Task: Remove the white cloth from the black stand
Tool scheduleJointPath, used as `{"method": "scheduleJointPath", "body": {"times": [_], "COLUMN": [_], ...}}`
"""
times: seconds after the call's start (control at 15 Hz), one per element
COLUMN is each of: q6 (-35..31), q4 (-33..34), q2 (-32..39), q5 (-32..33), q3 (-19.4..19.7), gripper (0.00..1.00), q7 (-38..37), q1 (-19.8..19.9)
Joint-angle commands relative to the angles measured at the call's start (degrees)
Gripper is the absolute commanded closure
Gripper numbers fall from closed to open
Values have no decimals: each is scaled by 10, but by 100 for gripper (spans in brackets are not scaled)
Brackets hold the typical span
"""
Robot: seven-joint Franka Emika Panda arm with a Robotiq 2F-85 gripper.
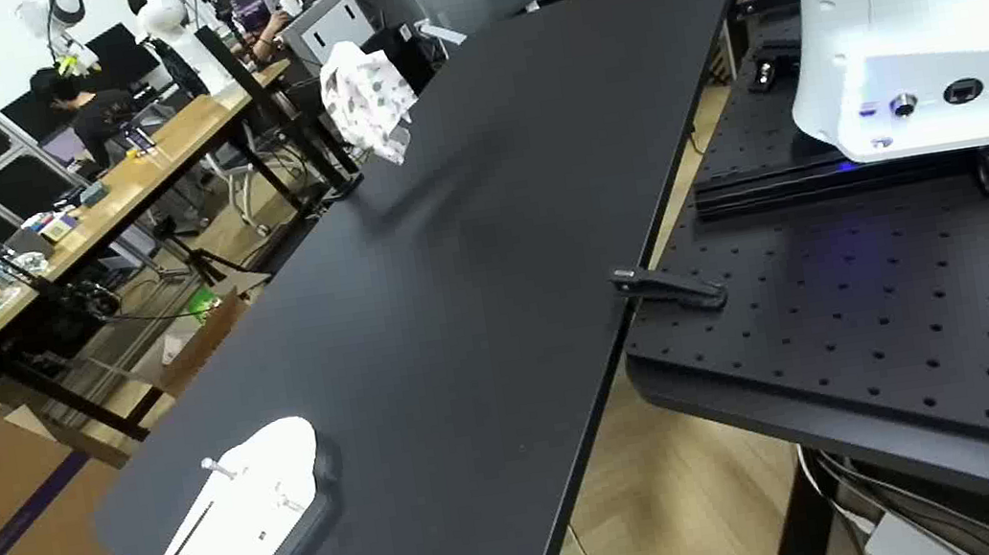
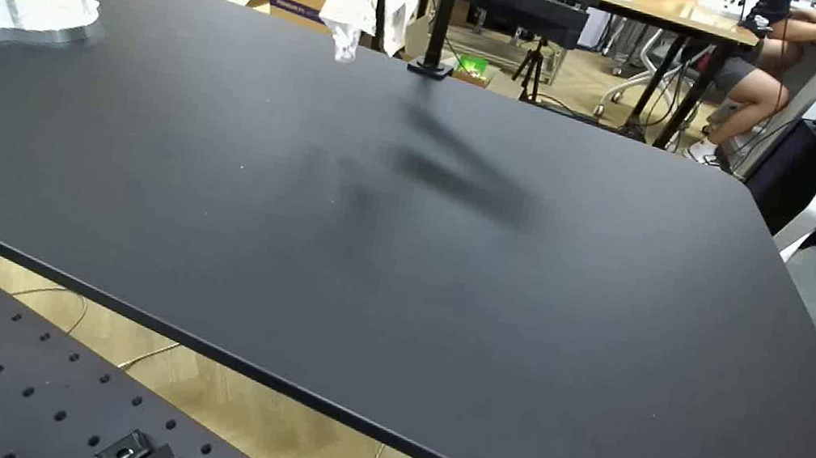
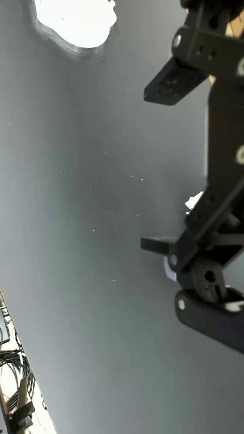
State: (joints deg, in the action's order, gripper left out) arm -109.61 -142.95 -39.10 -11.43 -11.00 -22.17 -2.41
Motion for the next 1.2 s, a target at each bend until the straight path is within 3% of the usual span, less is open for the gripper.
{"method": "scheduleJointPath", "body": {"times": [0.0,0.8,1.13], "q6": [1,-7,-68], "q4": [1,2,19], "q2": [1,3,39], "q5": [1,5,96], "q3": [1,3,30], "gripper": [0,0,0], "q7": [0,0,43], "q1": [-1,5,56]}}
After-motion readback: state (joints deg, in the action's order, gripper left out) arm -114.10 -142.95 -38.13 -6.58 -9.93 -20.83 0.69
